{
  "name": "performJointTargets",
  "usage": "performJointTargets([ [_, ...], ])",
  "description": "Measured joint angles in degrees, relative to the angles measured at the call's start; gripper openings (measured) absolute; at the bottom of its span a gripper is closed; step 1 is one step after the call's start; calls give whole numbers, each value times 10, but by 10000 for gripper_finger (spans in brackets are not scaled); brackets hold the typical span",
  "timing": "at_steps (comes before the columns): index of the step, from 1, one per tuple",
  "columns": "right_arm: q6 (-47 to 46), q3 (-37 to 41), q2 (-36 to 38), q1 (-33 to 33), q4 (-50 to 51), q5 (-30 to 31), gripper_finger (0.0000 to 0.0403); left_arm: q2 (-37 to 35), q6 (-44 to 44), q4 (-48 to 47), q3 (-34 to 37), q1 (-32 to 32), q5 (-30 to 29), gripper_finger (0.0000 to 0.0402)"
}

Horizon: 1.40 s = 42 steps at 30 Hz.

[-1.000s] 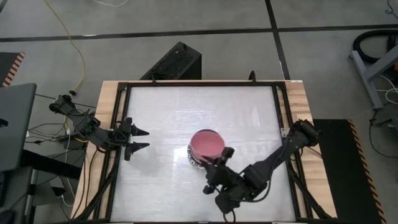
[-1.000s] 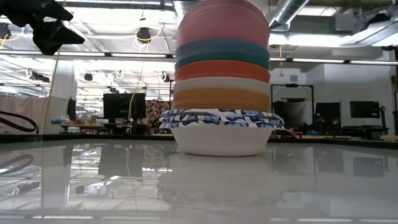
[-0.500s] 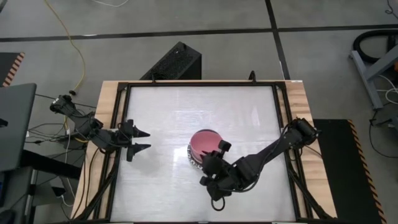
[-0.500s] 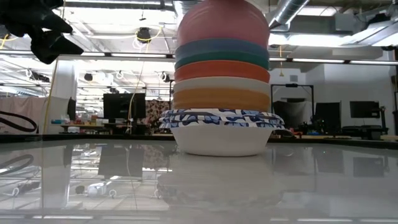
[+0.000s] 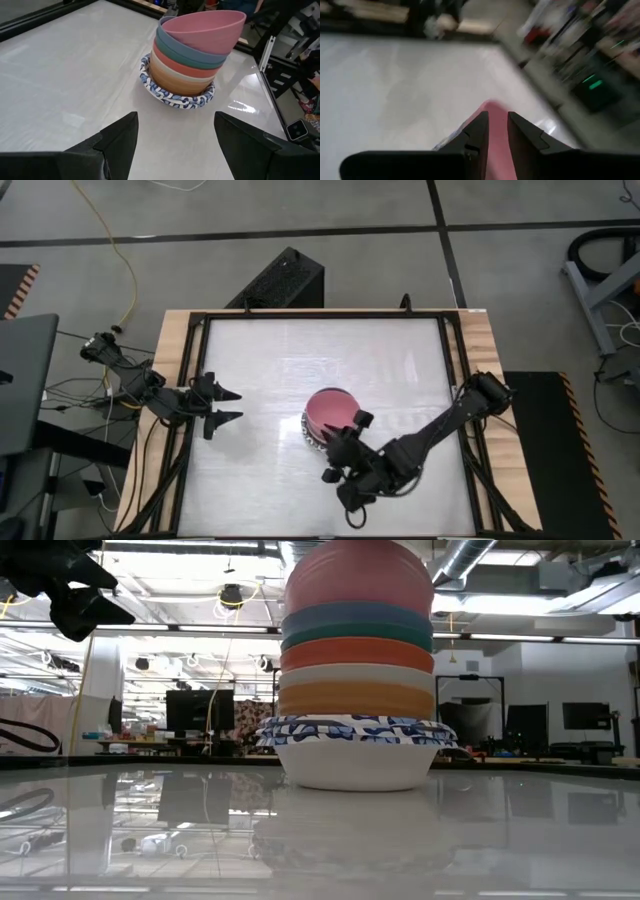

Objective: Nest bowls inside each other
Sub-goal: Stack the pink bowl into the blue bowl, then return to Home Position

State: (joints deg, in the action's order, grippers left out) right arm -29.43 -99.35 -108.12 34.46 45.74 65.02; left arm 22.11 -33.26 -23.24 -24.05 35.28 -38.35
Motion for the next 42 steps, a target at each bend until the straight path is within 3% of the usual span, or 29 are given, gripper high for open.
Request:
performJointTargets([
  [3,2,0,0,13,5,80,90,0,0,0,0,0,0,251],
  [5,-13,0,0,9,13,83,90,0,0,0,0,0,0,251],
  [14,-68,0,0,-28,45,-20,90,0,0,0,0,0,0,251],
  [32,-96,44,0,-32,42,-76,90,0,0,0,0,0,0,251],
  [37,-60,42,0,-18,12,-41,90,0,0,6,0,0,0,251],
  [42,-21,35,4,25,7,78,90,0,0,40,0,0,0,251],
])
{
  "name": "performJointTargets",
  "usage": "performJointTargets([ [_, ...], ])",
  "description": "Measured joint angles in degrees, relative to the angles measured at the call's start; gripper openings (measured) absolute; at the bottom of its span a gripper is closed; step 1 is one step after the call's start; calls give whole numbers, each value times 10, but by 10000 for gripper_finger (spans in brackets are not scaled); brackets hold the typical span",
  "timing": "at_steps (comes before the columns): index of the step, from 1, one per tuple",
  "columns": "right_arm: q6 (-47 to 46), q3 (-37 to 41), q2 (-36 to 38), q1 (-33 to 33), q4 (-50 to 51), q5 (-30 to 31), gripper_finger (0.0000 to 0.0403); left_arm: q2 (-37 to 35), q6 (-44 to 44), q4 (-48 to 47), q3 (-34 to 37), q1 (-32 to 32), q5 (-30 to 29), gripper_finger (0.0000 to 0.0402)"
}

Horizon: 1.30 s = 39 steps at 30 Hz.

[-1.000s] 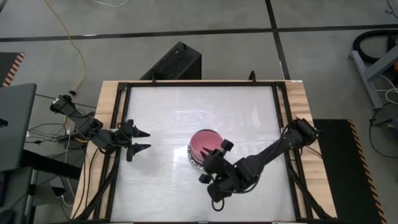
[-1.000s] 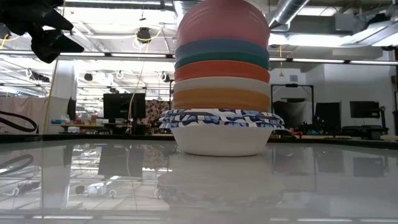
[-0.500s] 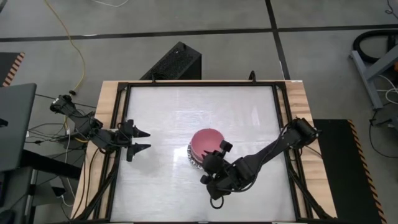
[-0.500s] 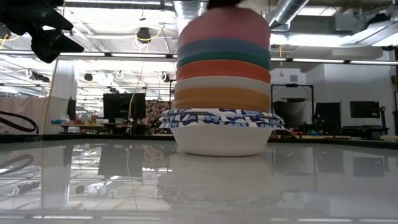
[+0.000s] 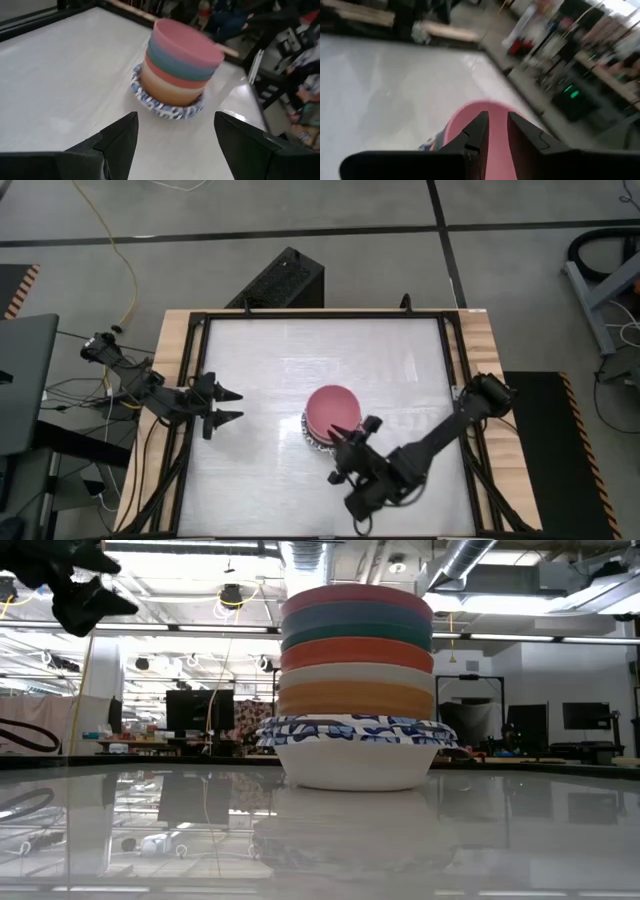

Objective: Nest bowls inside each other
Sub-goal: Return to Home Position

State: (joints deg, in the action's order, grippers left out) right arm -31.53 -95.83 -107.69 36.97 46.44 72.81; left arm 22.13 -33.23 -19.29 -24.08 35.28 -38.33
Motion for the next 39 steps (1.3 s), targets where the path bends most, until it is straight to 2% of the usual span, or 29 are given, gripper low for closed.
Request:
performJointTargets([
  [2,6,0,7,18,1,42,90,0,1,28,0,0,0,251],
  [5,33,0,41,39,0,26,90,0,32,96,0,0,0,251],
  [10,65,0,122,45,-6,-138,90,-1,120,240,0,0,21,251],
  [14,143,0,166,31,-50,-324,90,-1,225,306,-1,0,28,251],
  [15,178,0,172,28,-66,-350,90,-1,248,308,-1,0,19,251],
  [17,227,0,183,22,-85,-345,90,-1,275,305,-1,0,6,251],
  [19,234,0,196,13,-86,-316,90,-1,279,289,-1,0,5,251],
  [23,175,-1,205,2,-77,-312,90,0,217,245,-1,0,6,251],
  [25,165,1,199,0,-78,-330,90,0,206,234,-1,0,35,251],
  [30,192,5,192,-44,-68,-405,90,-15,241,296,-1,0,202,251],
  [32,214,8,196,-75,-116,-498,90,-37,246,301,-3,0,257,251],
  [35,286,35,204,-124,-247,-749,90,-82,256,294,-6,0,321,251],
  [37,299,64,214,-155,-304,-902,90,-115,264,272,-6,0,358,251],
  [38,293,80,220,-170,-320,-941,90,-132,260,259,-6,0,362,251],
  [39,281,102,229,-185,-342,-950,90,-149,253,246,-6,0,357,251],
])
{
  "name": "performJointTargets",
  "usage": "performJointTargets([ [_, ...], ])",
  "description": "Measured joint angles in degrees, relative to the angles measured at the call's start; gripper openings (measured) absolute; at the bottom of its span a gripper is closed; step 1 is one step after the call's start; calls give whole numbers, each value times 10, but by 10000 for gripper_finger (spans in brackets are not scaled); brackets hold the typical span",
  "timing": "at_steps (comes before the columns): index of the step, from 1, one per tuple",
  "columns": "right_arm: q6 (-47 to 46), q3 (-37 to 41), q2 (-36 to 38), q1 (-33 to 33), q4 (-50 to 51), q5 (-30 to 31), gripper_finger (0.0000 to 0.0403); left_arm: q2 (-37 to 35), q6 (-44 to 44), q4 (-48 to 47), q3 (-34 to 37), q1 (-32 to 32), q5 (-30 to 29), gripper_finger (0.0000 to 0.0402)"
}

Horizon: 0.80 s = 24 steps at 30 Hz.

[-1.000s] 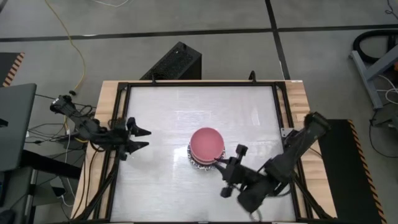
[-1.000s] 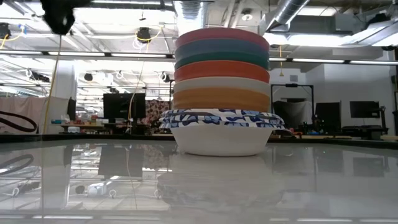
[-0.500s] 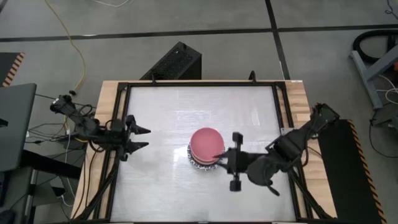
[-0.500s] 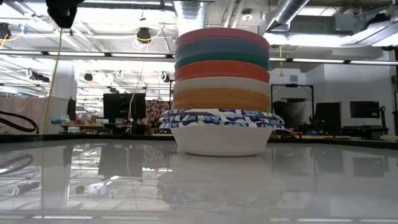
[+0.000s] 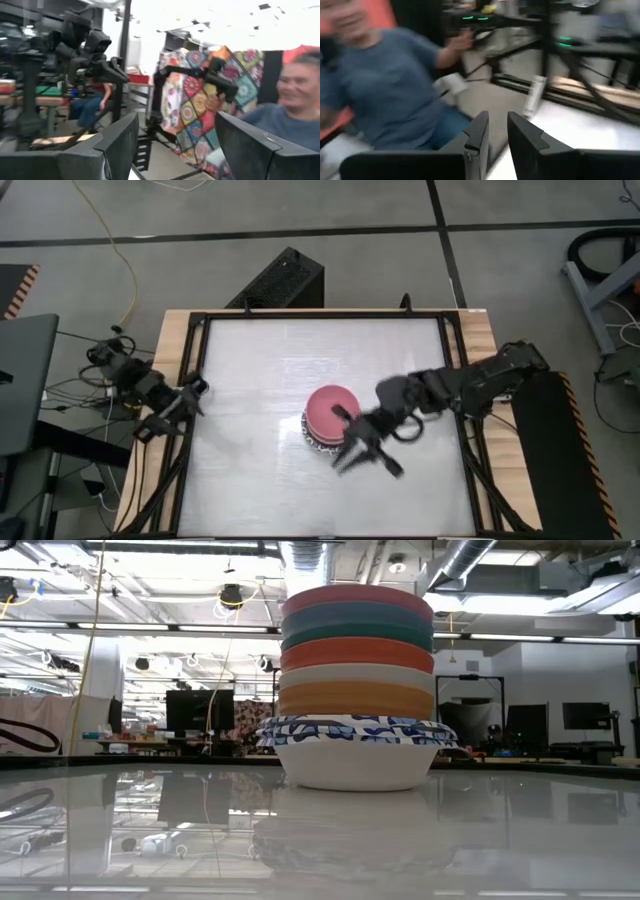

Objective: Nest bowls inside each other
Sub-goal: Return to Home Position

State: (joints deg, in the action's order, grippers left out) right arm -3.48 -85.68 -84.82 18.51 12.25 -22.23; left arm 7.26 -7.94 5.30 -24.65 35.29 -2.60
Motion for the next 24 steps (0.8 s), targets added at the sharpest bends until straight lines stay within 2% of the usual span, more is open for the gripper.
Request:
performJointTargets([
  [4,-57,111,47,-41,-74,76,90,-67,-22,-66,0,0,-54,251],
  [7,-61,203,109,-52,-167,89,90,-70,-33,-112,-9,0,-102,251],
  [12,-64,354,228,-57,-299,102,90,-70,-32,-137,-13,0,-122,251],
  [17,-81,478,343,-56,-363,160,90,-70,-14,-134,-25,-1,-145,251],
  [20,-82,550,403,-55,-397,171,90,-70,-12,-138,-30,-1,-174,251],
  [24,-91,651,485,-60,-440,211,90,-71,-14,-149,-41,-1,-183,251],
])
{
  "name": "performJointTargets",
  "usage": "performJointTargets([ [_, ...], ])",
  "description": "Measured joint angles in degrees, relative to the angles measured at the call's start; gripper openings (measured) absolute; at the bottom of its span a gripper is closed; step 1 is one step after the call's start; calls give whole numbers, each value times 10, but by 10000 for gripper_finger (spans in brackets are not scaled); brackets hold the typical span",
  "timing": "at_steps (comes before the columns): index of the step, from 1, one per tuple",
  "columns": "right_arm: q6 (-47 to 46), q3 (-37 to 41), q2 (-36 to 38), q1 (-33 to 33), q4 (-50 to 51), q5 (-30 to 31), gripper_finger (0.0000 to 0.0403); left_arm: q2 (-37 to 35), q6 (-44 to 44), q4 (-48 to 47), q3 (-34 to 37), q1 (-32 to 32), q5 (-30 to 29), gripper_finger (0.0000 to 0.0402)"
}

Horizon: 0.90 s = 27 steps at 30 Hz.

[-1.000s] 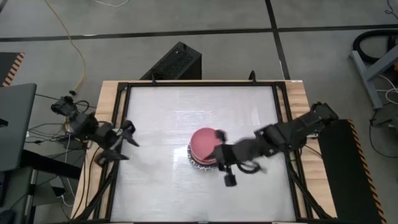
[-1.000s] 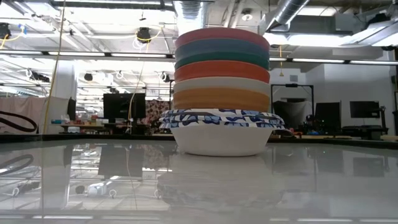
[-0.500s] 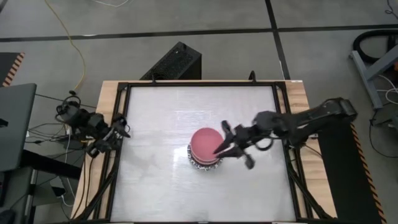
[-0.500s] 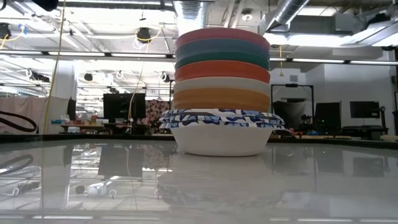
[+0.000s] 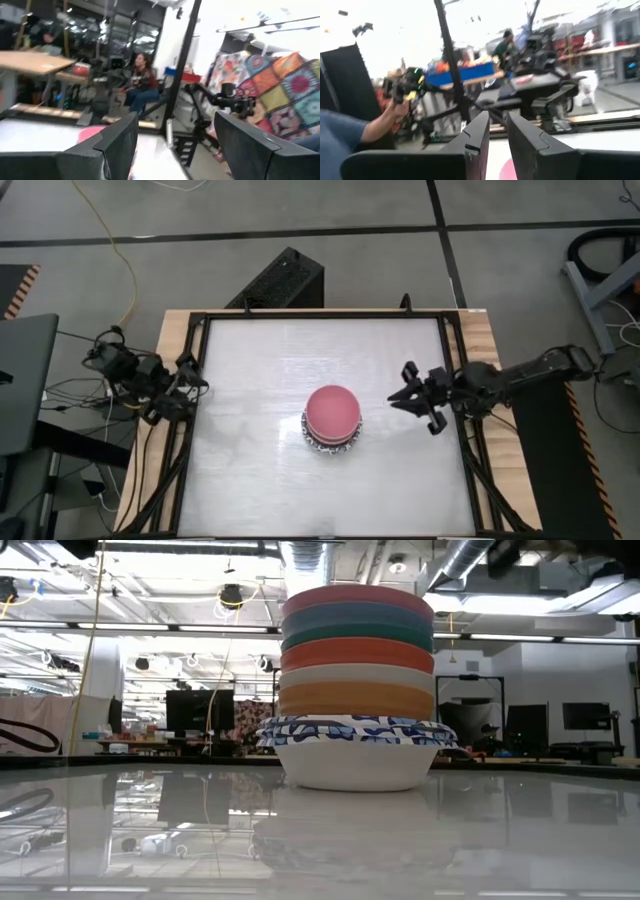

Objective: Nest bowls inside each other
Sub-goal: Return to Home Position

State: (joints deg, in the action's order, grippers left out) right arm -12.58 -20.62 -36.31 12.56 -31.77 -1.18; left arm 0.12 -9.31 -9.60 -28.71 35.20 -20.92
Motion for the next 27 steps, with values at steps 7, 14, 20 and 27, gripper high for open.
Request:
performJointTargets([
  [7,-31,194,133,0,-137,42,90,0,-28,-90,-1,0,-80,251],
  [14,-21,200,230,0,-64,41,90,0,-26,-127,-1,0,-95,251],
  [20,4,196,348,-11,-62,33,90,0,-8,-96,-3,0,-123,251],
  [27,16,144,361,-27,-76,6,90,0,18,-92,-82,0,-62,251],
])
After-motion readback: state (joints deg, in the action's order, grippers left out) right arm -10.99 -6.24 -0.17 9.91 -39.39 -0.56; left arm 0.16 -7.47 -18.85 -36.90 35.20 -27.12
